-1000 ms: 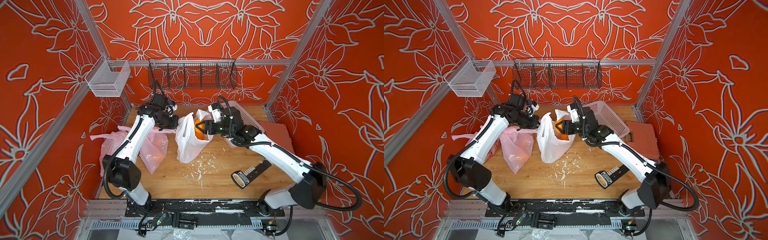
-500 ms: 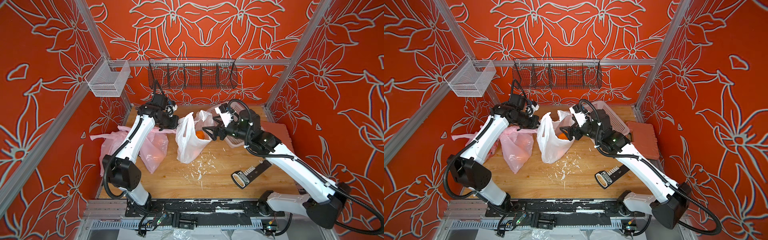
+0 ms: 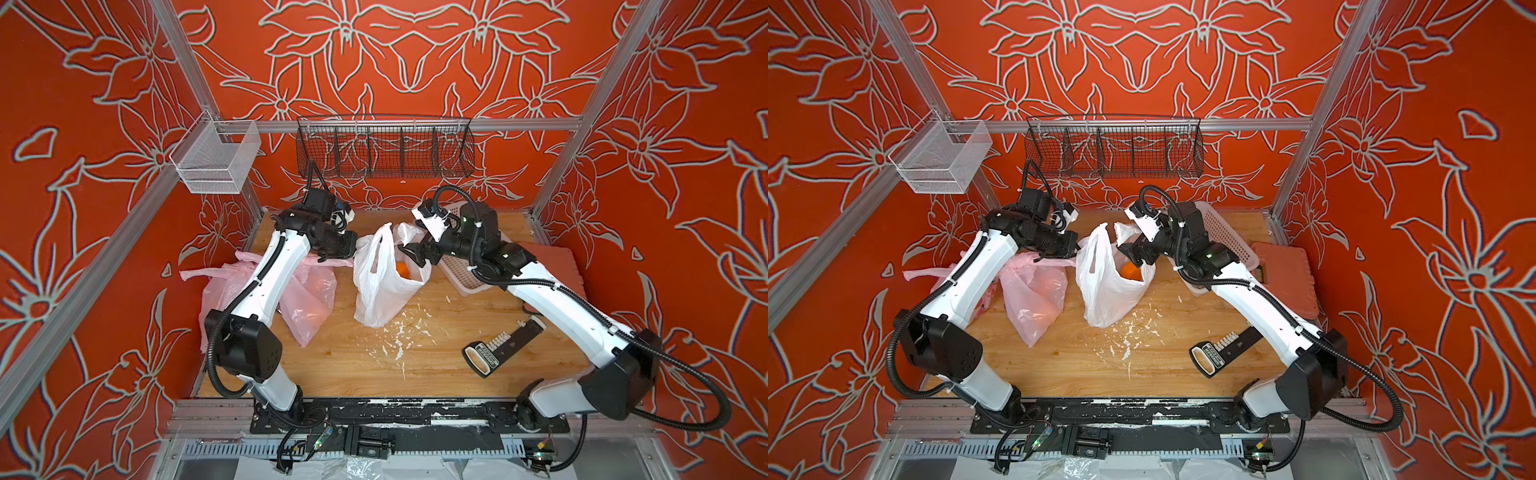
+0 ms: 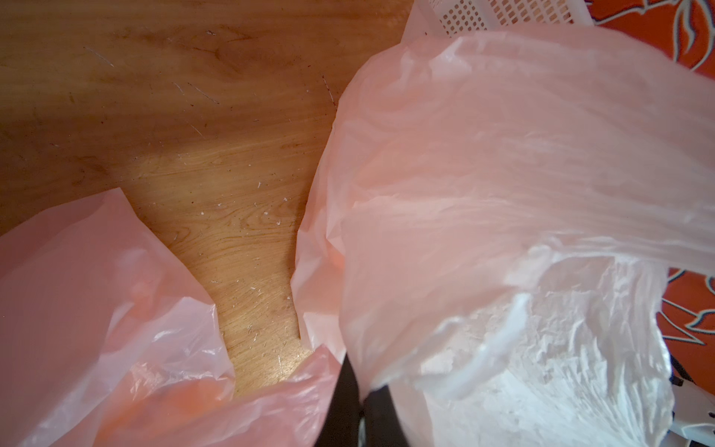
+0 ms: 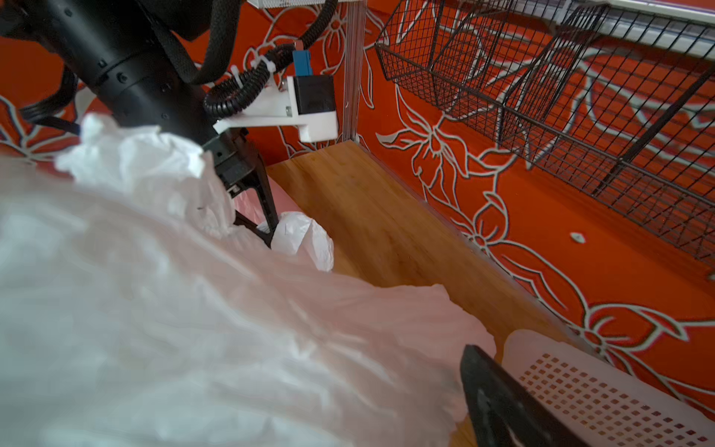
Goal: Place the oranges into plastic bags & tie knots
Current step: Adjust the plastic bag at the center of the board.
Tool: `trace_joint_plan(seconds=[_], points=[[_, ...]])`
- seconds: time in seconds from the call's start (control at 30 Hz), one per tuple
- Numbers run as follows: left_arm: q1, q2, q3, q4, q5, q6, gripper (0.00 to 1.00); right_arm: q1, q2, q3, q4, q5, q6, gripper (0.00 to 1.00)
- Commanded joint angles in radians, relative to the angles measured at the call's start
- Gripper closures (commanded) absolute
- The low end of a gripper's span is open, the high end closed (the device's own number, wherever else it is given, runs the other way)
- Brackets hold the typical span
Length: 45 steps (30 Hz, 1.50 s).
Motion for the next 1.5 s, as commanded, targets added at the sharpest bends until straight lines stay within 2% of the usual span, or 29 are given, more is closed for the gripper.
trace_joint_plan(seconds=[0.0, 0.07, 0.13, 0.2, 0.27, 0.33, 0.4, 0.47, 0.53, 0.6, 0.7, 0.77, 0.83, 0.93, 1.3, 1.37, 1.4, 1.47], points=[[-0.003, -0.041, -0.010, 0.005, 0.007, -0.009, 1.00, -0.003, 0.016, 0.060, 0.061, -0.103, -0.005, 0.12], [-0.003, -0.046, -0.010, 0.009, 0.008, -0.015, 1.00, -0.001, 0.029, 0.072, 0.067, -0.119, 0.011, 0.15], [-0.003, -0.059, -0.013, 0.019, 0.010, -0.023, 1.00, -0.002, 0.035, 0.080, 0.078, -0.104, 0.034, 0.23], [-0.003, -0.085, -0.020, 0.035, -0.001, -0.036, 0.99, -0.002, 0.034, 0.073, 0.109, -0.082, 0.075, 0.43], [-0.003, -0.127, -0.036, 0.060, -0.024, -0.051, 0.80, -0.002, 0.040, 0.082, 0.113, -0.092, 0.105, 0.62], [0.000, -0.204, -0.071, 0.100, -0.080, -0.078, 0.56, -0.003, 0.051, 0.105, 0.091, -0.077, 0.123, 0.76], [0.009, -0.322, -0.150, 0.170, -0.166, -0.109, 0.33, -0.003, 0.053, 0.117, 0.083, -0.033, 0.145, 0.88], [0.009, -0.448, -0.239, 0.251, -0.197, -0.113, 0.14, -0.003, 0.052, 0.128, 0.075, 0.014, 0.174, 0.94], [-0.005, -0.565, -0.331, 0.350, -0.126, -0.092, 0.07, -0.003, 0.061, 0.163, 0.029, 0.063, 0.205, 0.96], [-0.102, -0.672, -0.422, 0.452, -0.116, -0.051, 0.03, -0.003, 0.076, 0.201, -0.027, 0.095, 0.227, 0.96], [-0.352, -0.749, -0.503, 0.547, -0.293, 0.072, 0.01, -0.005, 0.091, 0.232, -0.069, 0.116, 0.258, 0.98], [-0.459, -0.749, -0.519, 0.573, -0.379, 0.126, 0.02, -0.006, 0.100, 0.244, -0.082, 0.114, 0.272, 0.97], [-0.517, -0.714, -0.500, 0.566, -0.396, 0.155, 0.03, -0.005, 0.105, 0.253, -0.092, 0.097, 0.282, 0.98], [-0.566, -0.665, -0.484, 0.585, -0.426, 0.186, 0.03, -0.006, 0.110, 0.260, -0.092, 0.079, 0.294, 0.97], [-0.580, -0.500, -0.446, 0.654, -0.493, 0.220, 0.02, -0.006, 0.102, 0.258, -0.097, 0.101, 0.322, 0.99], [-0.581, -0.495, -0.441, 0.659, -0.491, 0.211, 0.20, -0.006, 0.094, 0.258, -0.106, 0.129, 0.333, 1.00], [-0.583, -0.497, -0.438, 0.661, -0.478, 0.213, 0.32, -0.005, 0.084, 0.255, -0.109, 0.142, 0.337, 1.00], [-0.583, -0.513, -0.434, 0.650, -0.459, 0.201, 0.63, -0.006, 0.056, 0.247, -0.114, 0.168, 0.345, 1.00]])
